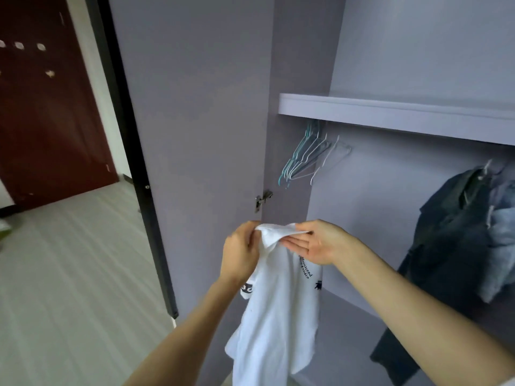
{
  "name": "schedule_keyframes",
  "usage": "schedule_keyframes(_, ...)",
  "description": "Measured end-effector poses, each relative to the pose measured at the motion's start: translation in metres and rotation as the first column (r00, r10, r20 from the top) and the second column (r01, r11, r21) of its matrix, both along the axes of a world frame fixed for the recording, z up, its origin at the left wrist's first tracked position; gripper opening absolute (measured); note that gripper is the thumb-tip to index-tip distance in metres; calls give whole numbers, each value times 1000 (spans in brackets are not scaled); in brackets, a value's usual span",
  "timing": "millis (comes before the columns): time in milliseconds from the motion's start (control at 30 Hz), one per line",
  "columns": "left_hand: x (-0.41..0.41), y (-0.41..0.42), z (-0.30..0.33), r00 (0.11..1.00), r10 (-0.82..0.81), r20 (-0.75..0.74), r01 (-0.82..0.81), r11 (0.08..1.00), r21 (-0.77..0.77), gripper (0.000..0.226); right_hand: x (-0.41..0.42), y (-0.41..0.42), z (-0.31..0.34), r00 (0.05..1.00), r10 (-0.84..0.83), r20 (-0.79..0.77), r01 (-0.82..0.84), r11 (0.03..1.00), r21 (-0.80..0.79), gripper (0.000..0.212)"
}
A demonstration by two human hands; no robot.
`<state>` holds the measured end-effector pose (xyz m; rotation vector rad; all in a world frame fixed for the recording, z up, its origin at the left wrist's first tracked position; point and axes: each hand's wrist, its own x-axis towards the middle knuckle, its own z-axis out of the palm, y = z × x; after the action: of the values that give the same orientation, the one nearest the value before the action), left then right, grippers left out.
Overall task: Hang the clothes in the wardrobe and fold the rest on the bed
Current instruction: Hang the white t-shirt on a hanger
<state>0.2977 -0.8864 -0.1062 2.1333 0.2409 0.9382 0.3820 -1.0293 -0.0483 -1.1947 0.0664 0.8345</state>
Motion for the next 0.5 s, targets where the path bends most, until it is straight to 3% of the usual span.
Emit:
schedule_keyframes(67, 6, -6, 15, 997, -68, -21, 61, 967, -247, 25, 4, -7, -1, 982, 113, 152, -69, 961, -267, 19)
schedule_keyframes(133, 10, -12, 23, 984, -172, -45, 148, 933, -329, 24, 8, -11, -4, 953, 145, 268, -4, 886, -463, 26)
schedule_keyframes(233, 8, -13, 26, 943, -297, -153, 272, 948, -166, 9, 16, -11, -10, 933, 113, 341, 107, 819, -564, 31)
schedule_keyframes(333, 7, -2, 28, 890, -297, -345, 356, 926, 123, 59, 21, -14, -10, 958, 59, 280, 94, 858, -505, 33)
schedule_keyframes(400, 8, 4, 29, 883, -178, -435, 343, 877, 337, 71, 23, -15, -8, 972, 37, 233, 73, 893, -445, 30)
schedule_keyframes(467, 8, 9, 29, 913, -149, -381, 315, 850, 423, 54, 23, -14, -8, 968, 54, 244, 61, 896, -439, 27)
schedule_keyframes(500, 9, 12, 30, 929, -199, -312, 317, 864, 390, 42, 23, -12, -10, 962, 61, 268, 69, 890, -452, 27)
